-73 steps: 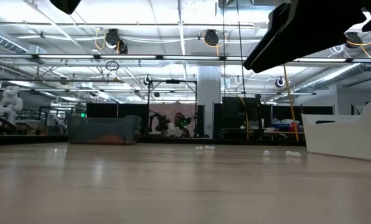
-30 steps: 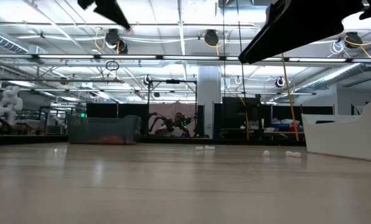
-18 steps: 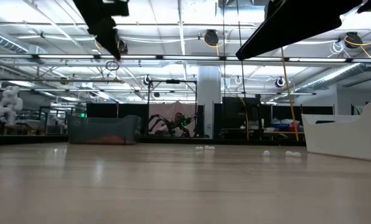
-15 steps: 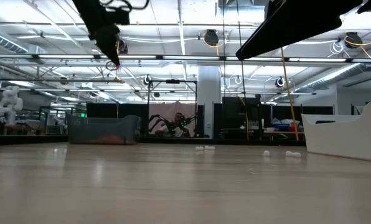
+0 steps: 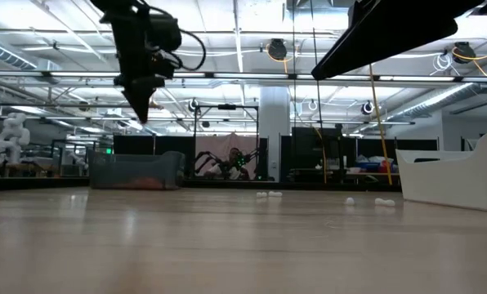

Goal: Sort Halloween decoration
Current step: Put the orange spider toy into the black bin

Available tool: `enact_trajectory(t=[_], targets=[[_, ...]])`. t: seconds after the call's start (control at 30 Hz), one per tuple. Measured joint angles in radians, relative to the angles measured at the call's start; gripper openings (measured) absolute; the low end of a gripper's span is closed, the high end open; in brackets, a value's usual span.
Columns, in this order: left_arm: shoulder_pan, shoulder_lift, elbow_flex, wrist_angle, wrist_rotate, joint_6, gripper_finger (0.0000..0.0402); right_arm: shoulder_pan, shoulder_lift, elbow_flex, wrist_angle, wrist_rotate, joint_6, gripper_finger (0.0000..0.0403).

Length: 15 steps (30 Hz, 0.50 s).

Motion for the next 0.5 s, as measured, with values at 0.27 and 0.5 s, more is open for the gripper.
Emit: enact_trajectory(t=[0.27, 0.5], targets=[[0.074, 0.071, 0.0, -0.005, 0.001, -0.021, 0.0003, 0.015, 0.0, 0.0, -0.002, 0.0, 0.004, 0.0217], [0.111, 0.107, 0.0, 0.002, -0.014, -0.027, 0.0065, 0.019, 0.0, 0.0, -0.005, 0.0, 0.028, 0.0217]])
